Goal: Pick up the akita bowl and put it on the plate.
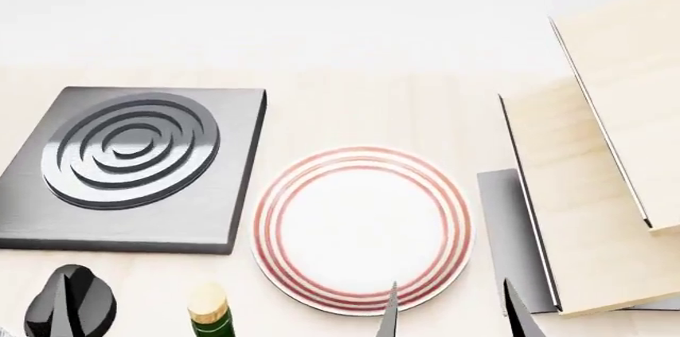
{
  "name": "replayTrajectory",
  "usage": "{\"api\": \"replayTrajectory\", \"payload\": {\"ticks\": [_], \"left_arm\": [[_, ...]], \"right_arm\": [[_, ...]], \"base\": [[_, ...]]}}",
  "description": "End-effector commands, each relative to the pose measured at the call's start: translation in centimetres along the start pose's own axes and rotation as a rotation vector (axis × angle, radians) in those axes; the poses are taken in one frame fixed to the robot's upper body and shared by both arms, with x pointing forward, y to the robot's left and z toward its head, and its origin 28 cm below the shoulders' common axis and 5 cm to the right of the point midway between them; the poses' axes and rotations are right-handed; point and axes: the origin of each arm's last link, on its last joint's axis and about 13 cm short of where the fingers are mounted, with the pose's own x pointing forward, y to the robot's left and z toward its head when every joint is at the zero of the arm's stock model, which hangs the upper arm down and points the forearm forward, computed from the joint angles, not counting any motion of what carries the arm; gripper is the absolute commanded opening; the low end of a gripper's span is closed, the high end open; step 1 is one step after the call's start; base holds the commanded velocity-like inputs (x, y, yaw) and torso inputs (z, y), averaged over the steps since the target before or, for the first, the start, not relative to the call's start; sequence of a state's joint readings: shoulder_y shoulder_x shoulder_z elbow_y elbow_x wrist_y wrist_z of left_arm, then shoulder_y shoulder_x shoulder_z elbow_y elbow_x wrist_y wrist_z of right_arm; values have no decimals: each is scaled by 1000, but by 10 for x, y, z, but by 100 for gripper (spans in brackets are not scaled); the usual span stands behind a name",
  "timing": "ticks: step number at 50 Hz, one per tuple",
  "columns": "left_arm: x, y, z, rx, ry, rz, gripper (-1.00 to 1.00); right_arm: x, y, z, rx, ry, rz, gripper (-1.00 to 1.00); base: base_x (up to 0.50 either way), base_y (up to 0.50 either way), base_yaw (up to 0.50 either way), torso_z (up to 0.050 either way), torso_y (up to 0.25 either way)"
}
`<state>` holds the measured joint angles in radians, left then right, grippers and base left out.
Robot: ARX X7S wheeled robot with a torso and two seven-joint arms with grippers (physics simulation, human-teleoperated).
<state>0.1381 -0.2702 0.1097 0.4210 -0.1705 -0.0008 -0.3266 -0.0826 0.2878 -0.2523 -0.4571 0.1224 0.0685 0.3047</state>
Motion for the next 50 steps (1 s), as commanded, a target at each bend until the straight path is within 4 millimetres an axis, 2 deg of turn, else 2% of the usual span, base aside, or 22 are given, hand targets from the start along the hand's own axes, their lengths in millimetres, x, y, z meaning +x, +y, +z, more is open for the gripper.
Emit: {"api": "replayTrajectory", "payload": {"ticks": [1,35,50], "left_arm": [[0,0,-1,1,1,-1,100],[-2,1,-2,5,-2,-11,100],[-4,14,6,76,12,57,100]], "right_arm": [[0,1,-1,-3,2,2,100],[1,1,-3,0,-3,-10,100],[2,1,-8,1,10,-4,100]], "base": [[148,0,0,0,0],[114,0,0,0,0],[0,0,0,0,0]]}}
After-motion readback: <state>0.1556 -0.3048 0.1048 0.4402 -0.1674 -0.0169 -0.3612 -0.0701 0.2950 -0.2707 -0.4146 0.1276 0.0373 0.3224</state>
